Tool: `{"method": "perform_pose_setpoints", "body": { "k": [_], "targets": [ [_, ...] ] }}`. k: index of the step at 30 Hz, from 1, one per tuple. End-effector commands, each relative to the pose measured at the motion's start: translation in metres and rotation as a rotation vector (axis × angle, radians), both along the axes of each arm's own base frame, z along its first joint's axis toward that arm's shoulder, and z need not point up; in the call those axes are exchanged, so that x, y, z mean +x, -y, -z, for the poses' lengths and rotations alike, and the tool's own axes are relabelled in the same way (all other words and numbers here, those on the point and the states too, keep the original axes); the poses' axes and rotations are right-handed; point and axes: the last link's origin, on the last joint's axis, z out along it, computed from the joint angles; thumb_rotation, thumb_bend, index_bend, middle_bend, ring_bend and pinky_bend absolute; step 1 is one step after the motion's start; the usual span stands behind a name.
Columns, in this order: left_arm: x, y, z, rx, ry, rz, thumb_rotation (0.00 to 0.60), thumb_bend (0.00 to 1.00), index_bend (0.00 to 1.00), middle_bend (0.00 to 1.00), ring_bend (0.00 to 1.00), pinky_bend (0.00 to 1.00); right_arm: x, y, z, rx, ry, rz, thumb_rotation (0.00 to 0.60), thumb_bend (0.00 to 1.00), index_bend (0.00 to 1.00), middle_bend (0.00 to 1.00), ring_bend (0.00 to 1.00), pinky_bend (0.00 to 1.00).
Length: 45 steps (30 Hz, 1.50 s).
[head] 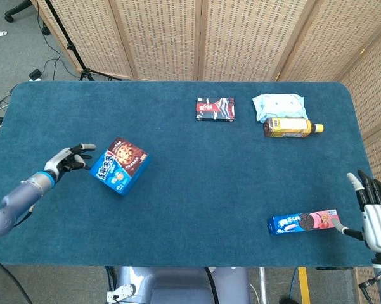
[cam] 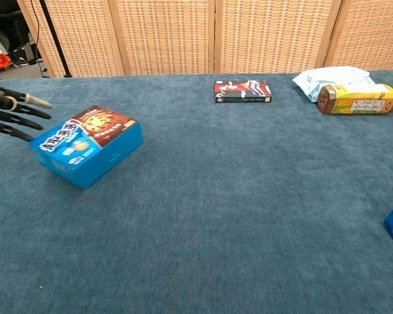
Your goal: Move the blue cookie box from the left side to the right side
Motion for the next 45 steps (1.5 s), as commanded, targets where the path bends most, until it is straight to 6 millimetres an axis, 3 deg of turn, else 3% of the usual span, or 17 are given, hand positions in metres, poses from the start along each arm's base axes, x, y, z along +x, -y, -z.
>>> {"method": "perform_pose_setpoints", "body": {
  "k": [1, 27, 37, 45],
  "targets": [
    [0.017, -0.001, 0.010, -0.018, 0.015, 0.034, 0.600, 1.00, 0.21, 0.18, 0.17, 0.33, 0.000, 0.000, 0.000, 0.001, 0.001, 0.001, 0.600, 0.00, 0.00, 0.00, 0.00, 0.00],
    [0.112, -0.006, 0.079, -0.083, 0.078, 0.159, 0.600, 1.00, 0.21, 0.18, 0.17, 0.33, -0.004, 0.003, -0.005, -0.006, 0.016, 0.014, 0.600, 0.00, 0.00, 0.00, 0.00, 0.00],
    [0.149, -0.005, 0.094, -0.067, 0.130, 0.203, 0.600, 1.00, 0.21, 0.18, 0.17, 0.33, -0.004, 0.004, -0.005, -0.006, 0.020, 0.017, 0.600, 0.00, 0.00, 0.00, 0.00, 0.00],
    [0.159, -0.002, 0.097, -0.051, 0.178, 0.175, 0.600, 1.00, 0.21, 0.18, 0.17, 0.33, -0.005, 0.003, -0.007, -0.009, 0.025, 0.019, 0.600, 0.00, 0.00, 0.00, 0.00, 0.00]
  ]
}}
